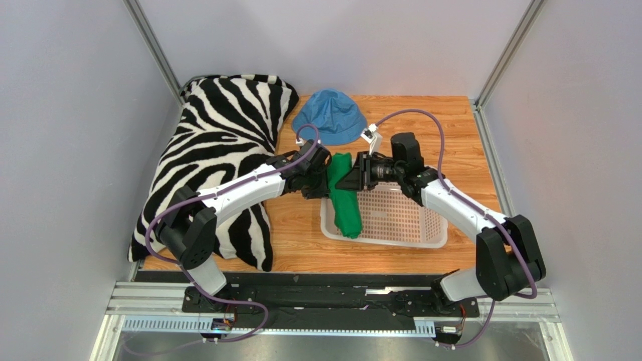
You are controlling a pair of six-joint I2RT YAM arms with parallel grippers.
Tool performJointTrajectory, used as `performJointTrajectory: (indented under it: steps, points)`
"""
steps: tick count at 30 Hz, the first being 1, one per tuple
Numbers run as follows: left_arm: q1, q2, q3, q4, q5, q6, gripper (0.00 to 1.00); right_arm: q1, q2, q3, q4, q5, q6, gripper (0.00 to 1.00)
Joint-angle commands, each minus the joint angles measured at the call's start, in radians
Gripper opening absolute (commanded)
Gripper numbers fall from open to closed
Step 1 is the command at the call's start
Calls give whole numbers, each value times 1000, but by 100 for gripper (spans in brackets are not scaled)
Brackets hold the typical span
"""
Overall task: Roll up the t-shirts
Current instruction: Place the T-shirt in the bin.
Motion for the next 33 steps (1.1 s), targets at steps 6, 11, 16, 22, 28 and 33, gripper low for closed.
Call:
performJointTrajectory:
  steps: [6, 11, 16, 22, 28, 33]
  points:
    - [18, -12, -2, -37, -73, -2, 0, -194, 160, -199, 234, -143, 69, 0]
    - [26, -14, -6, -40, -75, 1, 0, -228, 134, -162, 14, 10, -42, 0]
    - [28, -16, -6, -40, -72, 6, 0, -245, 137, -118, -234, 157, -132, 0]
    - [28, 4, 21, -54, -82, 43, 0, -243, 111, -75, -355, 300, -161, 0]
    - [32, 0, 24, -59, -84, 44, 0, -245, 50, -59, -447, 435, -185, 0]
    - [34, -6, 20, -63, -86, 49, 0, -243, 30, -41, -527, 613, -198, 0]
